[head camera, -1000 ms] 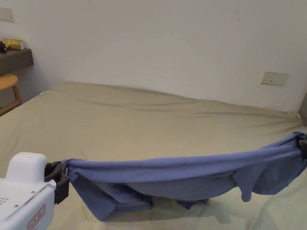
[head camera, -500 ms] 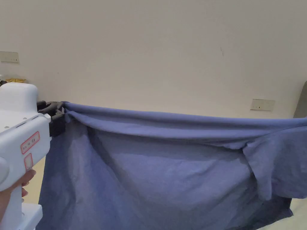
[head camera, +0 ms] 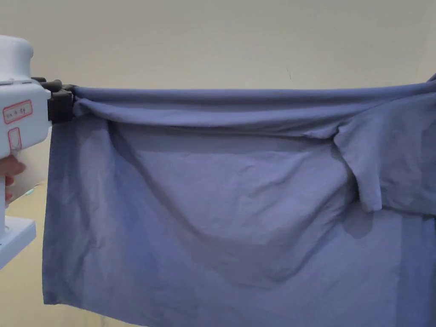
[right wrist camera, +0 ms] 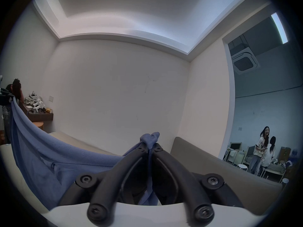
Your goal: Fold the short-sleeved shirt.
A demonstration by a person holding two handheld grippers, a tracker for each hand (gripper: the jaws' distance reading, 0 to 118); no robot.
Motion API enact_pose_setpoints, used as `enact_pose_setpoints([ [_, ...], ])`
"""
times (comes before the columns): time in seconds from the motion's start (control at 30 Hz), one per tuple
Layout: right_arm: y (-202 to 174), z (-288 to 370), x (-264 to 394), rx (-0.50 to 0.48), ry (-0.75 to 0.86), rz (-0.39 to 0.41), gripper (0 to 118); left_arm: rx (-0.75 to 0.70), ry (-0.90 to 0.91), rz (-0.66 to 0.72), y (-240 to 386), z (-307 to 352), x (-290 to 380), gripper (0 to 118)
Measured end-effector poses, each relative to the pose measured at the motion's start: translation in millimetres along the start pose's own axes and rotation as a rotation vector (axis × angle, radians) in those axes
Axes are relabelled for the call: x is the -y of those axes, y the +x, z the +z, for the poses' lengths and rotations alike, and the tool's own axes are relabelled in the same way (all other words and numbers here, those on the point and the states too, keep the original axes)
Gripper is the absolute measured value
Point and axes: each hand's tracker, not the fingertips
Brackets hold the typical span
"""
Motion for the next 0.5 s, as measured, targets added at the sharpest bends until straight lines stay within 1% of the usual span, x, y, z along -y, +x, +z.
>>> enact_pose_setpoints([
  [0.1,-2,-28,-13,0.015,0.014,0.008,6,0.000,-0.013,-0.020,1,-31,-10,9],
  [0.17,-4,-49,-22,0.046,0.028,0.039,5,0.009,-0.021,-0.027,0,-55,-18,9],
  [0.23,-6,-72,-26,0.044,0.040,0.042,6,0.013,-0.027,-0.024,-1,-80,-26,9],
  [0.33,-2,-114,-25,0.032,0.016,0.004,6,0.014,-0.038,-0.008,-2,-120,-34,9],
  [0.4,-4,-138,-23,0.047,0.005,0.023,5,0.015,-0.047,-0.006,-2,-143,-37,9],
  [0.5,-16,-166,-16,0.076,0.015,0.086,5,-0.004,-0.062,-0.030,1,-177,-36,9],
])
